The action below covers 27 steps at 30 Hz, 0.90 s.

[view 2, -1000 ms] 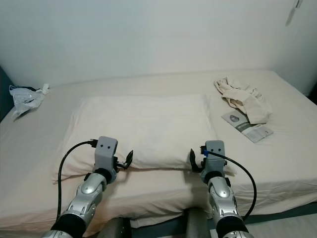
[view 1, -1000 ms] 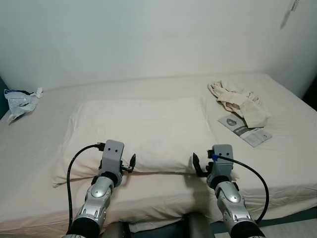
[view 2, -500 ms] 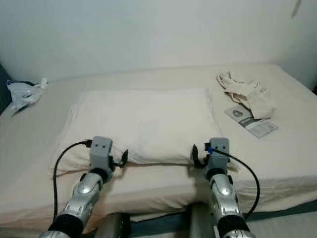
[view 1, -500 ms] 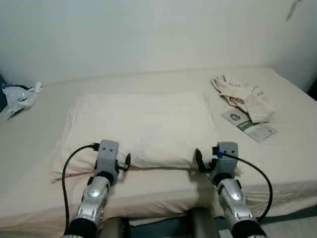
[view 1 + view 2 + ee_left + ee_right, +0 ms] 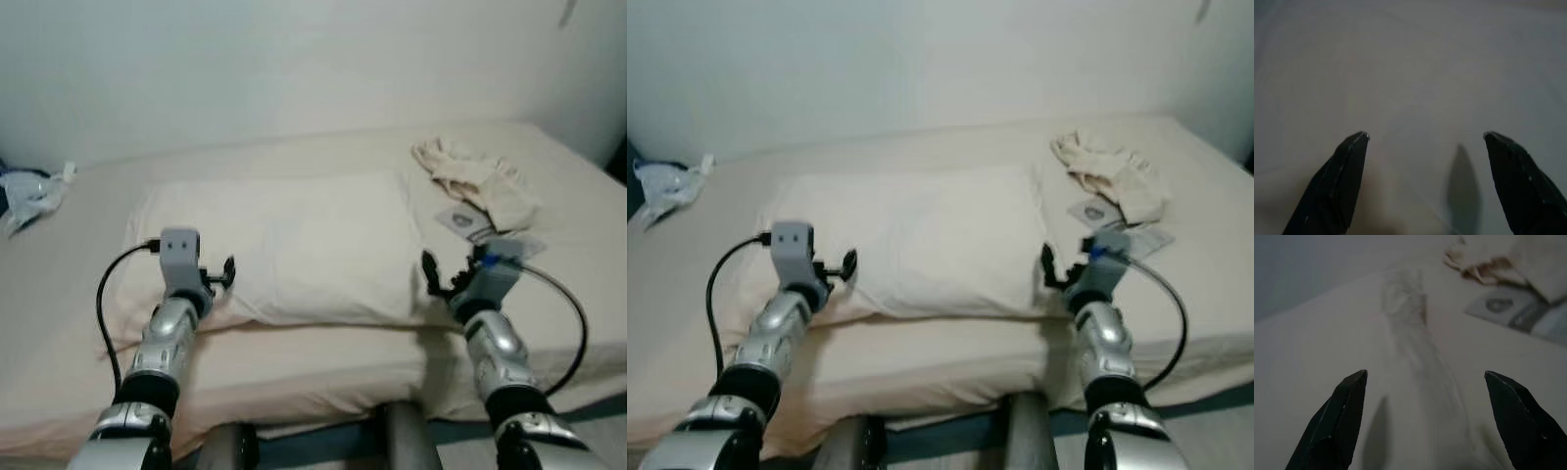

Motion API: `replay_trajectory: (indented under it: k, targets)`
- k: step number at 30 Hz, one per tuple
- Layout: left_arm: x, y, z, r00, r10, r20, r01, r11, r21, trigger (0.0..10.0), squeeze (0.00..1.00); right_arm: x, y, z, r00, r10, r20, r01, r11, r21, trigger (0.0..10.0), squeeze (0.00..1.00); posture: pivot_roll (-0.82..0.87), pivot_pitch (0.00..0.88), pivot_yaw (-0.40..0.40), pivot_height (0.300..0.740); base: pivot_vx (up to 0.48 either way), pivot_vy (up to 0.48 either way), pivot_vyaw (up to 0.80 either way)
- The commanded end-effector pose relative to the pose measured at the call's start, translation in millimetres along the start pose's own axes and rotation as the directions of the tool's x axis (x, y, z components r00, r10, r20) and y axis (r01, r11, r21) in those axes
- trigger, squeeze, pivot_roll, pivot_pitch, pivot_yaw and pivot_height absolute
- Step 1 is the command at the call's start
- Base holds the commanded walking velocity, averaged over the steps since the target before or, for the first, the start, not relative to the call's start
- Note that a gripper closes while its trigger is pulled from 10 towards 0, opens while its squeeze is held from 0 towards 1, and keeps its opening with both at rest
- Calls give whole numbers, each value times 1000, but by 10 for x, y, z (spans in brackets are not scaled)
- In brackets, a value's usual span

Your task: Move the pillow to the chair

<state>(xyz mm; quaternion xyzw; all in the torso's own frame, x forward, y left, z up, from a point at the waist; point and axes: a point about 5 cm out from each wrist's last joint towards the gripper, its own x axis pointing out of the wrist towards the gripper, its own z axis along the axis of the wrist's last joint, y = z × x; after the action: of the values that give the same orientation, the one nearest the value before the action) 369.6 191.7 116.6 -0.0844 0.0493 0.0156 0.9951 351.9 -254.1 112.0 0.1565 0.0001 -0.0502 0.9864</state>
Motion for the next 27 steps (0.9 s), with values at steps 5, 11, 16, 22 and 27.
replay_trajectory:
  k: [5, 11, 16, 22, 27]
  targets:
    - [68, 167, 139, 999, 16, -29, -18, 998, -64, 10000, 1000, 35, -51, -7, 999, -20, -39, 25, 991, 133, 10000, 1000, 78, 264, 94, 581, 0, 0, 0]
    - [126, 273, 306, 999, 16, -42, -14, 998, 66, 10000, 1000, 108, 43, 27, 997, 39, -70, -24, 981, 195, 10000, 1000, 93, 304, 84, 581, 0, 0, 0]
    - [144, 330, 340, 996, 30, -89, -18, 992, 128, 10000, 0, 163, 262, -43, 978, 145, -153, -113, 972, 205, 10000, 188, 85, 293, 79, 581, 0, 0, 0]
    - [135, 154, 145, 973, -86, -214, 126, 976, 178, 10000, 0, 144, 473, -221, 937, 237, -258, -200, 967, 160, 10000, 0, 79, 285, 68, 581, 0, 0, 0]
    - [95, 11, -65, 937, -159, -310, 221, 959, 175, 10000, 0, 134, 609, -301, 918, 286, -275, -231, 949, 213, 10000, 0, 70, 275, 69, 581, 0, 0, 0]
